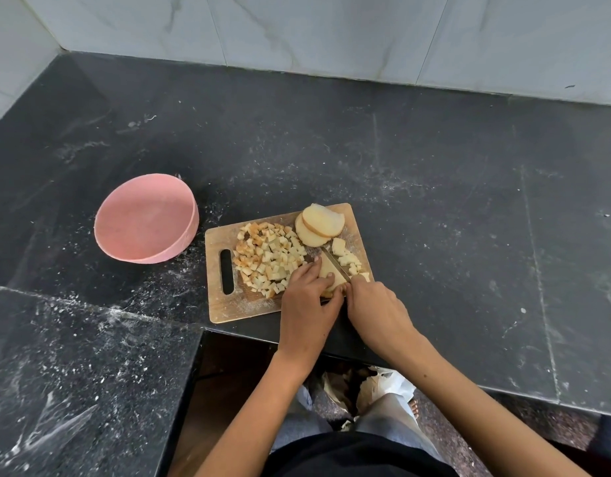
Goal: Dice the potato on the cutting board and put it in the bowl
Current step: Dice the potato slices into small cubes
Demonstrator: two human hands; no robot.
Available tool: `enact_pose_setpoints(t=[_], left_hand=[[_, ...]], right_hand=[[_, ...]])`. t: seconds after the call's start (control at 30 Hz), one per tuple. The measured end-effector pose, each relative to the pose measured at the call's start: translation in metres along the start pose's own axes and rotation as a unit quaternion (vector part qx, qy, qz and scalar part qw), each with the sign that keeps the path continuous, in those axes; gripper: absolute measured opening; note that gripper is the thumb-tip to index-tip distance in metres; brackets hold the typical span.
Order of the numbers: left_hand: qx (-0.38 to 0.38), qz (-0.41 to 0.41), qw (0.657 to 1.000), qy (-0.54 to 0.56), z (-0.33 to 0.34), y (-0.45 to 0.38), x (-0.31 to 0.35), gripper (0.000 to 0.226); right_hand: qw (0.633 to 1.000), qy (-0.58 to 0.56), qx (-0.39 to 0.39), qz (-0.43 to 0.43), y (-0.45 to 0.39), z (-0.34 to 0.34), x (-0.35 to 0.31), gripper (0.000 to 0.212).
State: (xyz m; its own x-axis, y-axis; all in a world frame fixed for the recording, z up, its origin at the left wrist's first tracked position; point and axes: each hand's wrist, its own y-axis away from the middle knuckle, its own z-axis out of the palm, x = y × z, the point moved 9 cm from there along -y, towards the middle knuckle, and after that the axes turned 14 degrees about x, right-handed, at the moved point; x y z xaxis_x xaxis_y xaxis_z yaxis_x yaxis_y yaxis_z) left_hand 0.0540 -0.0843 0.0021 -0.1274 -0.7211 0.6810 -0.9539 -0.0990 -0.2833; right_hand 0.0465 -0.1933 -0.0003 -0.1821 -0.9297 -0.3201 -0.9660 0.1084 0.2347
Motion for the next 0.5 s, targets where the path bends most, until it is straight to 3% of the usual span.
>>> enact_pose_setpoints(t=[0.5], left_hand=[[0.005, 0.043, 0.998, -0.046, 0.0038, 0.0051, 0.0072, 0.022]], right_hand=[[0.998, 0.045, -0.042, -0.013, 0.0007, 0.0075, 0.0039, 0.022]])
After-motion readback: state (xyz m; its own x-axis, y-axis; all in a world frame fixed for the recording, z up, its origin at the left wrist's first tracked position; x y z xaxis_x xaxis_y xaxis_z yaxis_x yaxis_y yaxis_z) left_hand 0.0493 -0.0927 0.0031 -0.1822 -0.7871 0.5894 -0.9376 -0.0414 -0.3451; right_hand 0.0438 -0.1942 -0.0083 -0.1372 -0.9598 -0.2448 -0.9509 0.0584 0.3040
